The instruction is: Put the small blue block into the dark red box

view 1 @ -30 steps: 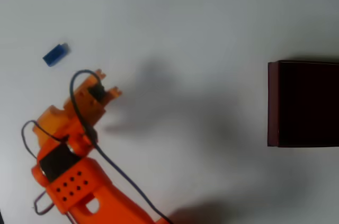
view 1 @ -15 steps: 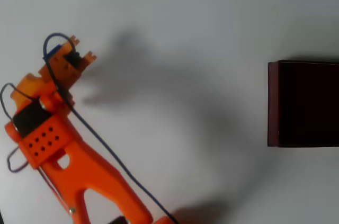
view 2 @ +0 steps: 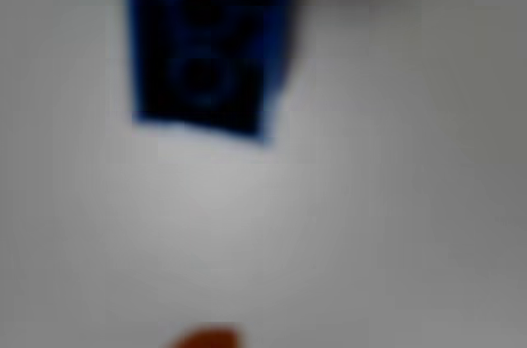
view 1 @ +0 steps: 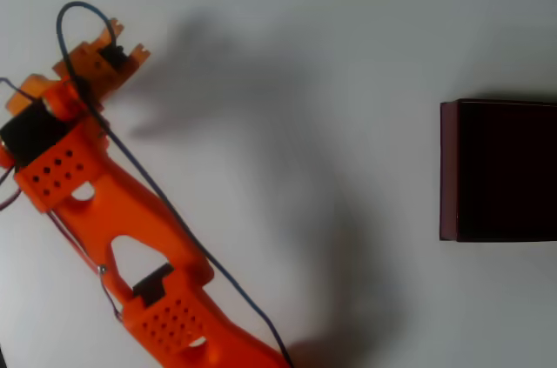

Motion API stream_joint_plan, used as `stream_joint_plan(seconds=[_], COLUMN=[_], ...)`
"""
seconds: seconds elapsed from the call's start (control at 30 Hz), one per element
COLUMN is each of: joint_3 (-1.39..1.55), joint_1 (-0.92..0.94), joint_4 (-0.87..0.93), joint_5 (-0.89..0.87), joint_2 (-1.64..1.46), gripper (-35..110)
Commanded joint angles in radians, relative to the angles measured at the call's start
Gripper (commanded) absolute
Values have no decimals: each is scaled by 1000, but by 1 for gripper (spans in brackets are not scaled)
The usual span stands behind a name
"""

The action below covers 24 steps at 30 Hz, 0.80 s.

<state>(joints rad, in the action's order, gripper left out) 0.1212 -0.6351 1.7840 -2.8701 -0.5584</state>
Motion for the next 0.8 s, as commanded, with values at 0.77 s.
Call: stream_joint_plan(seconds=[0.77], joint_3=[-176], joint_1=[9], joint_4=[-74], joint_5=[52], joint_2=[121], gripper=[23])
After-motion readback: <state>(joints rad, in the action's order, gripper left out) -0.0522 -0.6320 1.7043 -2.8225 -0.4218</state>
